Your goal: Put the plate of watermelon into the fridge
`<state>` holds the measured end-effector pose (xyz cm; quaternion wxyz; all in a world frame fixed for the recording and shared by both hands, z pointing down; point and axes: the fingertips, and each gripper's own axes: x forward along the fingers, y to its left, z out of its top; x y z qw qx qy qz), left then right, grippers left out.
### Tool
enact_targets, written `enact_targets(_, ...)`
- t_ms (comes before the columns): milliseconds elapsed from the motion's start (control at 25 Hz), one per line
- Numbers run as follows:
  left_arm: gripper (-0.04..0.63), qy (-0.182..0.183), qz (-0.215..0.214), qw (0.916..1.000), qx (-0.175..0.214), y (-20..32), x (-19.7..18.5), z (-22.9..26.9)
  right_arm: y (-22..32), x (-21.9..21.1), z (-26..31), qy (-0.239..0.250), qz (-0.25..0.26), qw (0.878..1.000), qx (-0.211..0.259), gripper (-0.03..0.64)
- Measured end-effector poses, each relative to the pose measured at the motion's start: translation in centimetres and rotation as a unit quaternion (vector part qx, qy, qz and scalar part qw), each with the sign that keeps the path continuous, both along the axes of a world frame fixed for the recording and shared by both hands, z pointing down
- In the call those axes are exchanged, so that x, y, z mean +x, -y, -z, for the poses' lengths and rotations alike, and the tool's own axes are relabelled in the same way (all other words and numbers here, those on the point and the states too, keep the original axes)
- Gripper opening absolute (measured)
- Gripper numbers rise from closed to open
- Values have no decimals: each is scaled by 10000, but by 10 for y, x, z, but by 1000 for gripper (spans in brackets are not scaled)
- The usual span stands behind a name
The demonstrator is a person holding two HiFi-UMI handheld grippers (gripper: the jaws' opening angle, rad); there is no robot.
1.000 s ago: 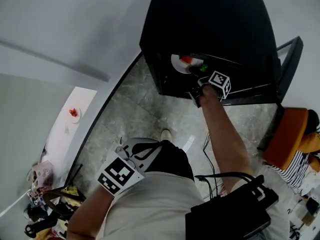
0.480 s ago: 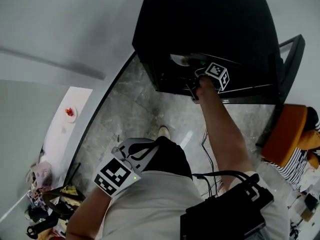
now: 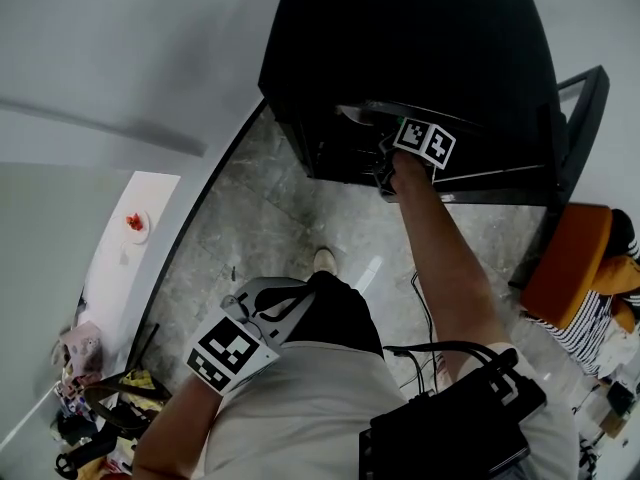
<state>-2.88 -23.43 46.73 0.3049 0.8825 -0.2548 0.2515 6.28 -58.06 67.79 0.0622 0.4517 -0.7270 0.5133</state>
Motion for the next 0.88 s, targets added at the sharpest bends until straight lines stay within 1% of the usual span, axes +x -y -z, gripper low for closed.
enact_targets(80,12,-7,-8,10000,-18,-1,0,-1,-2,0,-3,-394,287,9988,35,168)
enact_targets(200,12,-21,-29,10000,-42,-2,0,-2,-7,1,-9,-932,668,9934,64,217)
enact_targets(400,12,-60,-85,9999,-58,-1,2,-2,-13,4,-14,-1663,1114,9797,102,238)
enact_targets(520,12,-77,-108,9999,-58,-1,3,-3,-13,8,-17,-2152,1257,9684,41,257)
enact_targets(560,12,-83,-113,9999,-57,-1,3,-3,-12,9,-17,-2254,1265,9660,24,278)
enact_targets(600,12,-87,-116,9999,-58,-2,3,-2,-12,10,-17,-2286,1261,9653,14,284)
enact_targets(680,12,-89,-111,9999,-63,-3,3,-2,-12,12,-17,-2287,1252,9654,22,284)
enact_targets(880,12,-76,-62,9999,-77,-6,-1,-2,-13,16,-19,-2578,1252,9580,91,296)
